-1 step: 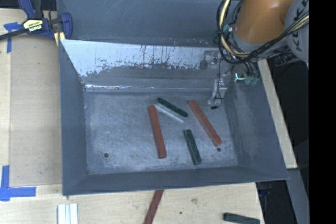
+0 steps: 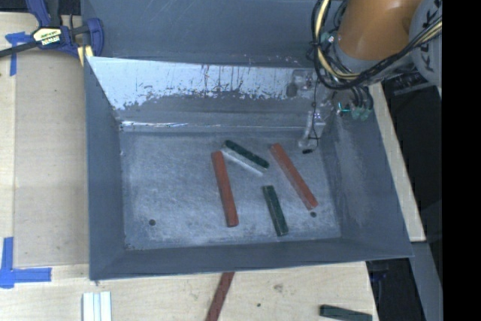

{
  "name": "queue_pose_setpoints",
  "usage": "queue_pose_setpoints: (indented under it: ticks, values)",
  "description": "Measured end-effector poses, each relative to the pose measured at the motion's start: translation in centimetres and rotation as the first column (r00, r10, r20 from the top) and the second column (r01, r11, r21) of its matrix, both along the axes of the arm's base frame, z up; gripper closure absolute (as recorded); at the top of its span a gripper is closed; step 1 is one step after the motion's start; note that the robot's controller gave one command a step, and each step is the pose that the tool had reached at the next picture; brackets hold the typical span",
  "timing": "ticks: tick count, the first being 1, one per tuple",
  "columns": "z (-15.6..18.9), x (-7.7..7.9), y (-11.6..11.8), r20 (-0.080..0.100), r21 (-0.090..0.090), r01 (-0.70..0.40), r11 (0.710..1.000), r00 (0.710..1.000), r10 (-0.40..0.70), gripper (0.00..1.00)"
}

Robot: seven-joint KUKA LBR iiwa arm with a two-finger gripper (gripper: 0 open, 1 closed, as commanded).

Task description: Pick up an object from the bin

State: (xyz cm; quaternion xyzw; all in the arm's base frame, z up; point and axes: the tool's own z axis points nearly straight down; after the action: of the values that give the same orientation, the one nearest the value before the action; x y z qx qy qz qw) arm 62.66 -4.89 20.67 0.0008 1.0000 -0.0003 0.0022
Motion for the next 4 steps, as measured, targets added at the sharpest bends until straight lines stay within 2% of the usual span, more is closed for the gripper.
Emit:
queue_pose_setpoints:
  ticks: [1, 2, 3, 4]
  values:
    - [-6.0, 0.0, 1.4, 0.005, -0.001, -0.021, 1.000, 1.000, 0.021, 0.00]
    - [-11.9, -1.4, 2.4, 0.000, 0.001, 0.139, 0.990, 0.990, -0.139, 0.00]
    - [-13.5, -1.6, 1.2, -0.002, 0.001, 0.140, 0.990, 0.990, -0.140, 1.00]
    - [-13.6, -1.6, 1.2, -0.003, 0.000, 0.140, 0.990, 0.990, -0.140, 0.00]
